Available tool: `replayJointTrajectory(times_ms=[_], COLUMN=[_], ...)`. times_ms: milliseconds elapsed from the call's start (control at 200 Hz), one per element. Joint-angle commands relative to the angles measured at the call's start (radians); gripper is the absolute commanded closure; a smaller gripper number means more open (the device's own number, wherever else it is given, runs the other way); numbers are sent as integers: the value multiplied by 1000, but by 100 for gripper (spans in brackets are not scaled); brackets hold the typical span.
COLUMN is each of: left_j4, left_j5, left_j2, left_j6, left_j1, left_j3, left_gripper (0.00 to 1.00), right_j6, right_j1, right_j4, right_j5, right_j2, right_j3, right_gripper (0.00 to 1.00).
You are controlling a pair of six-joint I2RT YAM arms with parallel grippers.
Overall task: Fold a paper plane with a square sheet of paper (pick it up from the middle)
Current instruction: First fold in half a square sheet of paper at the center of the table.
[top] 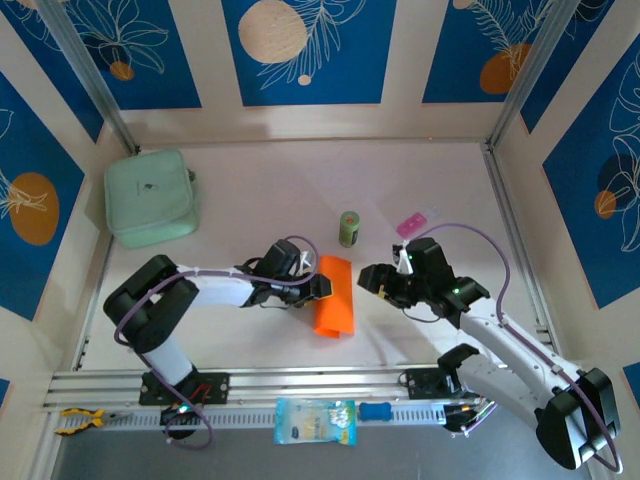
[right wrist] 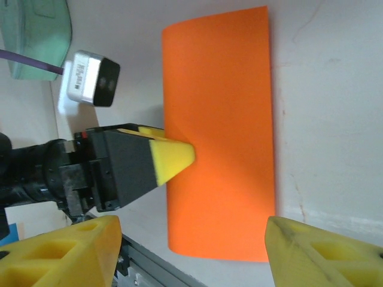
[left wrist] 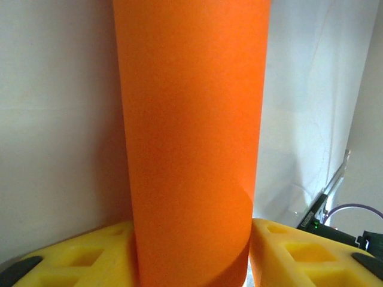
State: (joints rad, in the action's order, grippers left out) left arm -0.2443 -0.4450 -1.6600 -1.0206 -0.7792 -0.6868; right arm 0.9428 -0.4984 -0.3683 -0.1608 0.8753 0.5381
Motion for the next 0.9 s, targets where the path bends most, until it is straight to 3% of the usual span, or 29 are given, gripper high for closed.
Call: replayJointTrajectory(times_ms=[0,155,365,630,890], left_j4=[22,119,267,364,491], left_j5=[35,86,156,178,185], left_j2=[-5,19,71,70,10], left_j6=[20,70,167,245,333], left_j1=[8,8,8,10,13], left_j3=[6,-18,-58,-102,-172], left_gripper=[48,39,36,47,49], right_j6=[26,31,34,44,80], right_j1=[-11,-14,-28,-69,-118], right_j4=[51,58,81,133,220], right_j5=[8,-4,-27,-47,-41], right_j2=[-3,12,56,152,262], right_j3=[-22,-25,-18,3,1], right_gripper=[35,35,36,44,57])
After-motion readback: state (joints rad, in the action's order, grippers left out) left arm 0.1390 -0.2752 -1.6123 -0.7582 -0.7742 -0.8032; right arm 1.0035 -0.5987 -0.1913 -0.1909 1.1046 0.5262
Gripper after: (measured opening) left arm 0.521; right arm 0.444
